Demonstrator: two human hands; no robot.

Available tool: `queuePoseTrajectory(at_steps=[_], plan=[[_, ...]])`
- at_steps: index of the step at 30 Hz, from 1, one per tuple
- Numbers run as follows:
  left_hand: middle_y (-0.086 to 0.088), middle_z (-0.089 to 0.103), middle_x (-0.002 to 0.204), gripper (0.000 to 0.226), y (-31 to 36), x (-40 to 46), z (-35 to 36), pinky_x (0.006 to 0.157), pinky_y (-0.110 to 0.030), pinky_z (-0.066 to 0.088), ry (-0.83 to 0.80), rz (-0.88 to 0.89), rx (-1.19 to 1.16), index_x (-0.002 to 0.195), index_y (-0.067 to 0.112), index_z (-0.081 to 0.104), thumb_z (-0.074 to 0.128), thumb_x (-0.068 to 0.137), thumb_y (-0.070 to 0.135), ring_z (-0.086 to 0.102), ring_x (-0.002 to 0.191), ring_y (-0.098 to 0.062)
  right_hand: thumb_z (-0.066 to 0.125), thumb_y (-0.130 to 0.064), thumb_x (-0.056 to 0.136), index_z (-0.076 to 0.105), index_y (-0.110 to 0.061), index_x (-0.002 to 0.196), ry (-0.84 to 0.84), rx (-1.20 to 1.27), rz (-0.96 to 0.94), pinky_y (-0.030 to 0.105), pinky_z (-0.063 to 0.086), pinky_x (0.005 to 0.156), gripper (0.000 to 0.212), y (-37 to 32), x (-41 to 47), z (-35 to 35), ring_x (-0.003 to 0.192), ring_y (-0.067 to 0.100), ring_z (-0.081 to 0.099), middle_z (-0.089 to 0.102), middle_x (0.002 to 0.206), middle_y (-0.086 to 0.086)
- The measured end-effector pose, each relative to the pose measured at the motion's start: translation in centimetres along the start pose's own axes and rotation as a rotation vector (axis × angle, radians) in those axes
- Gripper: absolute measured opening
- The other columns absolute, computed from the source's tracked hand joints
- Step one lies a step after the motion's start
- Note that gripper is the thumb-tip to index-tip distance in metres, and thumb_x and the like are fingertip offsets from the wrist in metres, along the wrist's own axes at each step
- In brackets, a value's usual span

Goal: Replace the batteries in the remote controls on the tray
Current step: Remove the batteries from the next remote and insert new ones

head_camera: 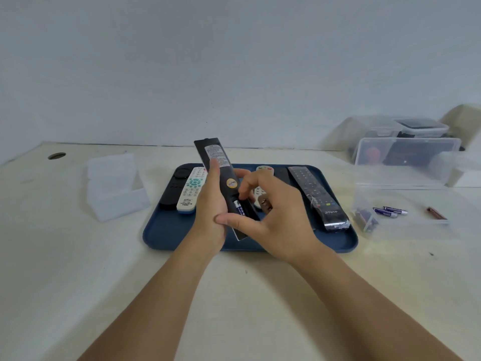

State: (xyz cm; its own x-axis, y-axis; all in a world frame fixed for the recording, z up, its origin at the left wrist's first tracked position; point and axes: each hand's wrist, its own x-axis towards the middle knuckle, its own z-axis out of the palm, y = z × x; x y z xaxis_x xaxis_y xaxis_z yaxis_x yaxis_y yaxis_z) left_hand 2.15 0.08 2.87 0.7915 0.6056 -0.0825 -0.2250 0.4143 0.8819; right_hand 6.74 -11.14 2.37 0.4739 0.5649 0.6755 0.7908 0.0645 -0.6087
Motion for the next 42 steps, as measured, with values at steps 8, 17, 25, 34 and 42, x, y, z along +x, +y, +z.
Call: queuePoseTrajectory(at_steps=[8,17,25,34,42], plan=[[0.002,0.066,0.059,0.064,-0.5,-0.4,0.6,0.082,-0.037,0.055,0.131,-0.032,-0.008,0.058,0.022,0.075,0.046,0.096,0.063,0.066,0.062,-0.016,0.071,-0.041,0.086,0.058,-0.012,0.09,0.092,-0.05,-0.059,0.039,0.049,0.065,0.032,0.5,-0.4,2.0,0.085,0.022,0.062,0.056,0.083,-0.004],[0.003,0.074,0.074,0.061,-1.3,-0.6,0.1,0.103,-0.049,0.051,0.047,0.074,0.082,0.065,0.034,0.079,0.038,0.1,0.063,0.071,0.088,-0.02,0.053,-0.022,0.101,0.061,-0.009,0.096,0.057,-0.092,-0.078,0.03,0.046,0.066,0.015,0.8,-0.3,2.7,0.075,0.004,0.049,0.057,0.087,-0.007],[0.005,0.074,0.068,0.064,-1.3,0.1,0.2,0.095,-0.047,0.055,0.194,0.047,0.121,0.058,0.033,0.076,0.038,0.1,0.063,0.072,0.088,-0.023,0.055,0.001,0.095,0.061,-0.014,0.102,0.152,0.029,0.137,0.016,0.035,0.06,0.017,1.3,-0.2,2.9,0.06,0.008,0.044,0.045,0.067,-0.015],[-0.005,0.066,0.066,0.059,-1.1,0.8,0.1,0.069,-0.033,0.05,0.16,0.053,0.112,0.086,0.012,0.065,0.033,0.104,0.057,0.063,0.061,-0.016,0.044,0.002,0.097,0.056,-0.007,0.107,0.45,1.192,0.986,0.017,0.029,0.037,0.018,2.8,2.1,0.0,0.047,0.007,0.033,0.04,0.072,0.003],[-0.001,0.07,0.074,0.035,-1.5,0.5,0.8,0.071,-0.034,0.06,0.0,-0.026,-0.039,0.093,0.011,0.063,0.047,0.103,0.042,0.071,0.071,-0.013,0.048,-0.031,0.104,0.054,-0.012,0.078,0.301,1.43,0.985,0.015,0.024,0.024,0.033,3.6,2.8,-6.1,0.031,0.004,0.03,0.035,0.049,-0.005]])
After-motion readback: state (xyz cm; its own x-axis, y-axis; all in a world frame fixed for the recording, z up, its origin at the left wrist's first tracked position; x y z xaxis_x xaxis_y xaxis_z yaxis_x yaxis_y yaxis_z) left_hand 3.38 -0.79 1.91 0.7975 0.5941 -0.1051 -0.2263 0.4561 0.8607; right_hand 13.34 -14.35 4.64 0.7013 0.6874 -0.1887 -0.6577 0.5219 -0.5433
